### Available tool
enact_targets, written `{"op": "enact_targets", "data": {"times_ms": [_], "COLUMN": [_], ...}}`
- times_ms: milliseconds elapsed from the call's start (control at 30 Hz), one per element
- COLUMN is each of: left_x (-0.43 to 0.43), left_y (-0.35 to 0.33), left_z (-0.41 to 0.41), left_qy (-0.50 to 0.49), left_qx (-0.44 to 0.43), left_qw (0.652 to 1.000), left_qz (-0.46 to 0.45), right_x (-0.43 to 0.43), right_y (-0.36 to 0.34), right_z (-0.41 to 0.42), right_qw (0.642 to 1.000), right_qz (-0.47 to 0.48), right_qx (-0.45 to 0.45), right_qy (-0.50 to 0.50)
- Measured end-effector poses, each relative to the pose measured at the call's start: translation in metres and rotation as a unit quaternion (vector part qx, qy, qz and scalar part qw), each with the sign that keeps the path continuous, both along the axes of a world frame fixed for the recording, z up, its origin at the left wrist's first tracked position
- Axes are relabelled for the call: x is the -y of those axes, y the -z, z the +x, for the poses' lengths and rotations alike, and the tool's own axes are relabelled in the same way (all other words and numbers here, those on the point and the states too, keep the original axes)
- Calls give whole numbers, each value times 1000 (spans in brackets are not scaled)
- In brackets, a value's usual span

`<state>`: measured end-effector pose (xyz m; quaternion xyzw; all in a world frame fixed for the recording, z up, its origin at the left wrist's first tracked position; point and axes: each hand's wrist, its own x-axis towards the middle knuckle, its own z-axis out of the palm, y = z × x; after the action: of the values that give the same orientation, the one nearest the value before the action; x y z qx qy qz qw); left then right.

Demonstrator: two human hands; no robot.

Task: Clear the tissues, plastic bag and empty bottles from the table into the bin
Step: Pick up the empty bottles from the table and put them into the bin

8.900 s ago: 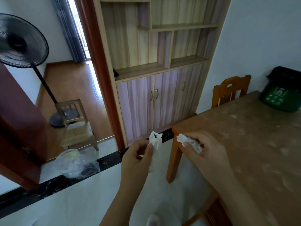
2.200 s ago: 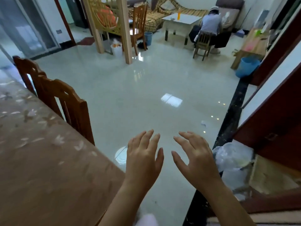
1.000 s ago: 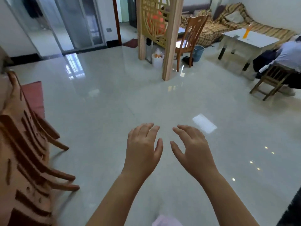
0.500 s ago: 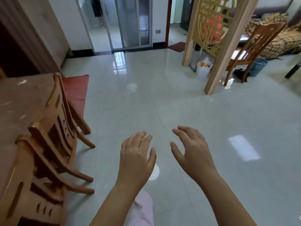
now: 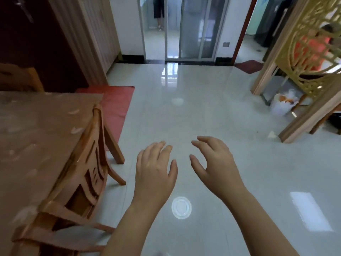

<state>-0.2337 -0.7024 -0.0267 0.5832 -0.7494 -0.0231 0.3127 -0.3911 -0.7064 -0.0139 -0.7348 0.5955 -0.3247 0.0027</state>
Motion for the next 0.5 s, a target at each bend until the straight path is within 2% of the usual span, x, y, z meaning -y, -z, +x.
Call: {"op": "enact_targets", "data": {"times_ms": [267,500], "left_x": [126,291], "left_y": [12,8], "left_z": [16,-2], "left_qy": [-31,-48], "left_qx": [30,57], "left_qw": [999,997], "left_qz": [10,-18], "right_x": [143,308], "right_y": [18,24], "right_z": [17,8], "right_qw": [999,997], "right_qz": [8,3], "right_qx": [16,31], "right_qy": [-51,-66]}}
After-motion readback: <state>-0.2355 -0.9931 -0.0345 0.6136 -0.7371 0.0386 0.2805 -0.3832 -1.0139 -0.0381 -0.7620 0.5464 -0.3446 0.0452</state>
